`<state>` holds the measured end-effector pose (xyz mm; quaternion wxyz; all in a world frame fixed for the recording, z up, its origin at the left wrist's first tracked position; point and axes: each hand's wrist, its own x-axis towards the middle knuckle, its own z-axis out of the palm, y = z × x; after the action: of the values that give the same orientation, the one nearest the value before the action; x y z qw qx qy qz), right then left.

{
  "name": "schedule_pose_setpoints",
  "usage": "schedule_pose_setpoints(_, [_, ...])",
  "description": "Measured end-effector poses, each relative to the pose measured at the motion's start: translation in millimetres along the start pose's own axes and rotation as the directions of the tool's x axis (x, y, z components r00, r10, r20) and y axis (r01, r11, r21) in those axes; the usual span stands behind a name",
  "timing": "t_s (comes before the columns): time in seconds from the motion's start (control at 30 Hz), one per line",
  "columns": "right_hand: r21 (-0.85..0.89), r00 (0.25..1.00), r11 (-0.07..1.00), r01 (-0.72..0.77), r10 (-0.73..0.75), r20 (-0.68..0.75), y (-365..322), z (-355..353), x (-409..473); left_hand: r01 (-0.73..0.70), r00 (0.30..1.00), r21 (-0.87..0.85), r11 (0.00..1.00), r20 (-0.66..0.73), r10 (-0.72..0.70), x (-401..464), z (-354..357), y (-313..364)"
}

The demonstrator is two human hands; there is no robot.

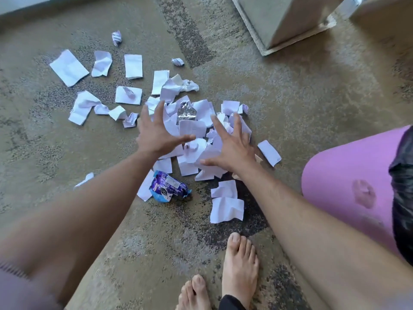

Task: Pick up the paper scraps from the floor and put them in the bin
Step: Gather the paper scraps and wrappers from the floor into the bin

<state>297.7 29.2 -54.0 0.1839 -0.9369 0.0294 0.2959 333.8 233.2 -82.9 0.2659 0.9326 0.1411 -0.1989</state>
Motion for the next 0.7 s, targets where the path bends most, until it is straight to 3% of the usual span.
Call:
schedule_pose_setpoints(0.13, [-0.047, 0.998, 0.998, 0.04, -0.038, 0.056, -8.1, 15.6, 22.9, -0.087, 0.995, 0.216, 0.973, 0.064, 0.075, 20.6, 8.0, 7.0])
schedule_pose_setpoints(0.23, [-0.027, 0.997, 0.997, 0.07, -0.071, -0.014, -3.5, 31.6, 25.0, -0.147, 0.989, 0.288, 0.946, 0.06, 0.135, 16.8, 21.4, 12.8])
schedule_pose_setpoints(0.37, [0.101, 0.988, 0.986, 0.133, -0.125, -0.089, -1.6, 43.0, 20.5, -0.18, 0.984, 0.098, 0.979, 0.022, 0.179, 7.4, 37.7, 13.8])
schedule_pose_setpoints(0.47, [0.231, 0.991, 0.967, 0.104, -0.08, -0.109, -1.0, 43.3, 15.1, -0.15, 0.988, -0.005, 0.989, 0.032, 0.15, -4.9, 43.7, 16.8])
schedule_pose_setpoints(0.6, [0.502, 0.991, 0.864, 0.028, 0.041, -0.127, 4.7, 35.9, -4.3, -0.128, 0.992, -0.12, 0.984, -0.028, 0.126, -29.5, 36.5, 22.6])
schedule_pose_setpoints(0.7, [0.646, 0.986, 0.764, 0.007, 0.102, -0.132, 7.3, 22.1, -32.2, -0.042, 0.997, -0.255, 0.966, -0.067, 0.025, -53.8, 21.2, 30.5])
